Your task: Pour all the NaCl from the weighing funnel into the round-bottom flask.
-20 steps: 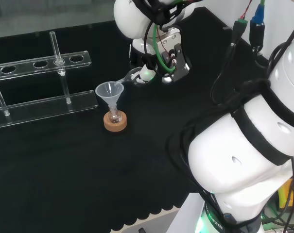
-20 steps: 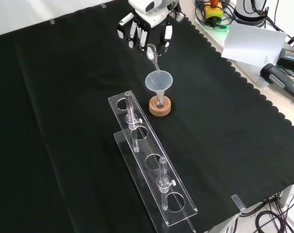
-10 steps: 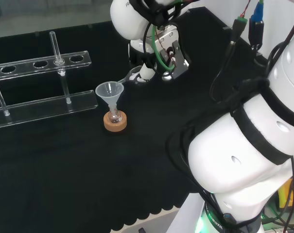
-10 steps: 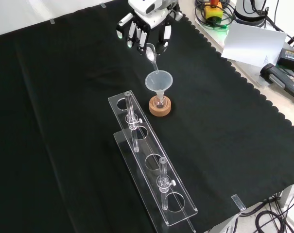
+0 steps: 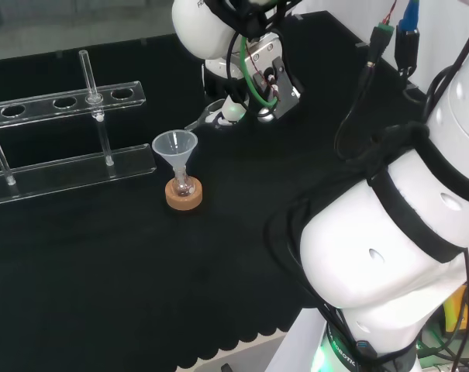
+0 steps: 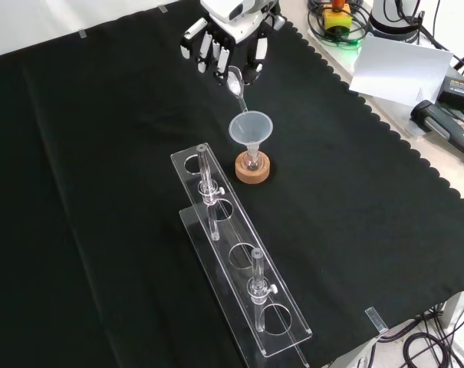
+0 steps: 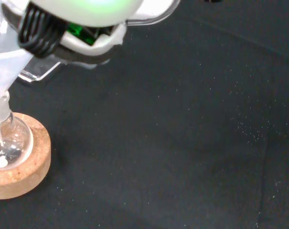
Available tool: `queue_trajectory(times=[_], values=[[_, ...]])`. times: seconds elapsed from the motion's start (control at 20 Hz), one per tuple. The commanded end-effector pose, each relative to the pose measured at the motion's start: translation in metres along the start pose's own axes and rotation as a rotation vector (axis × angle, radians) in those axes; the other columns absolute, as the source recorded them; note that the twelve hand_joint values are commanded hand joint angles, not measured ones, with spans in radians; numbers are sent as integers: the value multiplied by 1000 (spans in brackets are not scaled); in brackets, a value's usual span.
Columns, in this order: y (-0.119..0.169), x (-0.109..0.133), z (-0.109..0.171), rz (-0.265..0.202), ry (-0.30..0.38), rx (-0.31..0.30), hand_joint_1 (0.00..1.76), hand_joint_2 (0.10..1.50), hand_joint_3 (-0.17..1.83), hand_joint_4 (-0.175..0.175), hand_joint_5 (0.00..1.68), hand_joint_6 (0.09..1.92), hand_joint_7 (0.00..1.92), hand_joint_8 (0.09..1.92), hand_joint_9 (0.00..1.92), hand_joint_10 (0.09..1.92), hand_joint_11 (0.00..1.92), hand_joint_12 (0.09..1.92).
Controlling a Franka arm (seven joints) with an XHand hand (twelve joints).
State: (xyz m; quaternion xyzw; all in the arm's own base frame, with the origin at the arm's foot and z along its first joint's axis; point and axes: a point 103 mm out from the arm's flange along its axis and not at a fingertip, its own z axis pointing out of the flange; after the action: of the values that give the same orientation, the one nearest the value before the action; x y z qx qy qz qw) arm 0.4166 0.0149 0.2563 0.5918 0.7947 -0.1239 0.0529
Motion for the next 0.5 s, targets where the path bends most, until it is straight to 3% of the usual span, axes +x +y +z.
queue_trajectory(times=[0.05, 0.5], values=[[0, -3, -3, -15, -20, 6, 1149, 564, 699, 175, 1501, 242, 1620, 160, 1072, 172, 0, 1429], [0, -4, -8, -39, -62, 0, 1151, 555, 713, 175, 1503, 245, 1627, 156, 1076, 171, 0, 1429]])
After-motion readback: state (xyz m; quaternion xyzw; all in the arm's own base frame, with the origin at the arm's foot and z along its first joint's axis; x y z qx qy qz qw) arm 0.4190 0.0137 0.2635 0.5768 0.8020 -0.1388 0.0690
